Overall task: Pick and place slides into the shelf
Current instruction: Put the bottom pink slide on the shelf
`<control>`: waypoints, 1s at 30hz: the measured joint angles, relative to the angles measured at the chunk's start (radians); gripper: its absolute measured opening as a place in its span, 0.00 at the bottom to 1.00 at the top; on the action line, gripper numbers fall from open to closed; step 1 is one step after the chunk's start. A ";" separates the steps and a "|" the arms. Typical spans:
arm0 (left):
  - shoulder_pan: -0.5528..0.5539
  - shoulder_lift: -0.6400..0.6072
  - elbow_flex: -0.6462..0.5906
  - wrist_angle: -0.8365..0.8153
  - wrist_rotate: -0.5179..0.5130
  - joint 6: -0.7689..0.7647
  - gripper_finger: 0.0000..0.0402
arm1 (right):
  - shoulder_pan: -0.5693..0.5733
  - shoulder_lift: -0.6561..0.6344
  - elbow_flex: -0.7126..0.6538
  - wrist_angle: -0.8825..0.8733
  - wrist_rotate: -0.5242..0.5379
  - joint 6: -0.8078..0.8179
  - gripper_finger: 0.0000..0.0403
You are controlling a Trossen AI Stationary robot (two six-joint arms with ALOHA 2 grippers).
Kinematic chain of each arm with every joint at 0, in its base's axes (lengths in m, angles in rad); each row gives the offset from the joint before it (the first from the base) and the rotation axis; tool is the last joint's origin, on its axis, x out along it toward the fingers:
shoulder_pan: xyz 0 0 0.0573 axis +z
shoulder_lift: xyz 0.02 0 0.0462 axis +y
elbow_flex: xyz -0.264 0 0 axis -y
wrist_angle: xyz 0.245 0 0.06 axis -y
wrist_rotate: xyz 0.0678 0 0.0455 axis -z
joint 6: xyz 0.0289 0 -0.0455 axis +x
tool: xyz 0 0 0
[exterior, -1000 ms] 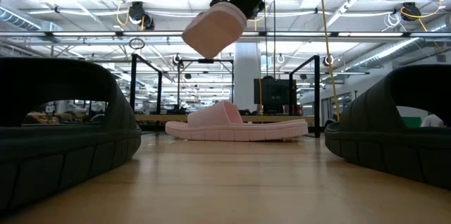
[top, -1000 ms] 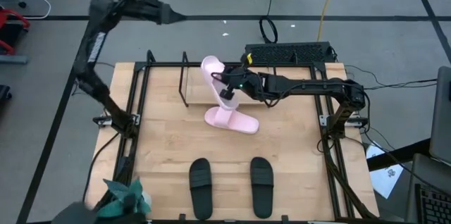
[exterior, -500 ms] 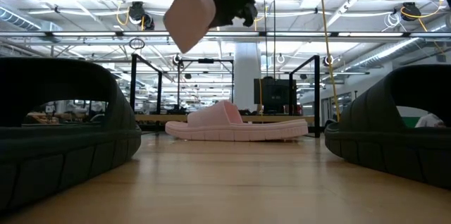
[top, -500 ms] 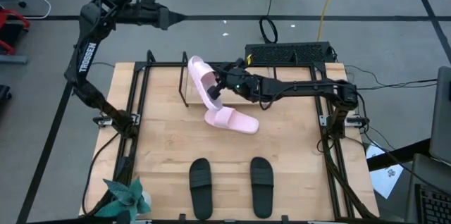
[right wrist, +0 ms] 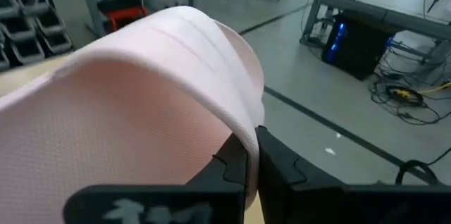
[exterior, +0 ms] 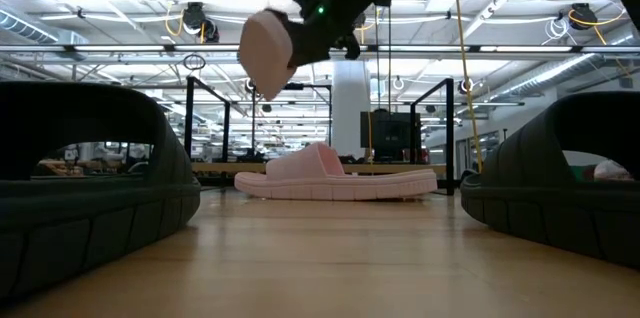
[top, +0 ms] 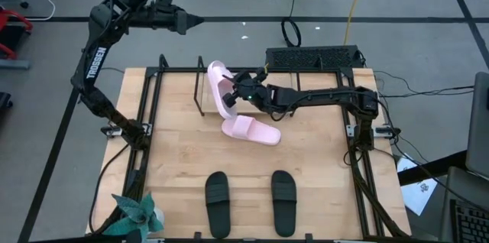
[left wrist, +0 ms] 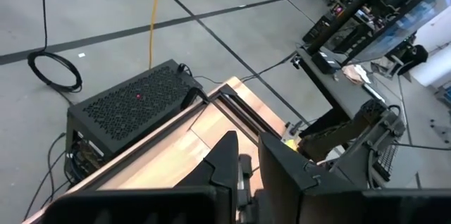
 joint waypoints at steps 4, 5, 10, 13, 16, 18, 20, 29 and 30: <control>0.000 0.000 0.000 0.000 -0.001 0.020 0.13 | -0.012 0.022 0.000 -0.024 0.028 0.000 0.01; 0.000 0.000 0.000 0.000 -0.001 0.021 0.13 | -0.018 0.026 0.000 -0.037 0.027 0.000 0.01; 0.000 0.000 0.000 0.000 -0.001 0.026 0.13 | -0.038 0.051 0.000 -0.094 0.026 0.000 0.00; 0.000 0.000 0.000 0.000 -0.001 0.034 0.13 | -0.045 0.051 0.000 -0.157 0.052 -0.008 0.00; 0.000 0.000 0.000 0.000 -0.001 0.036 0.13 | -0.052 0.043 0.000 -0.244 0.140 -0.060 0.00; 0.000 0.000 0.000 0.000 -0.002 0.048 0.13 | -0.059 0.035 0.000 -0.284 0.192 -0.095 0.00; 0.000 0.000 0.000 0.000 -0.016 0.054 0.13 | -0.067 0.027 0.000 -0.332 0.227 -0.118 0.00; 0.000 0.000 -0.001 0.000 -0.062 0.079 0.13 | -0.085 0.016 0.000 -0.559 0.271 -0.172 0.00; 0.000 0.000 -0.001 -0.001 -0.062 0.079 0.13 | -0.085 0.014 0.000 -0.590 0.281 -0.172 0.00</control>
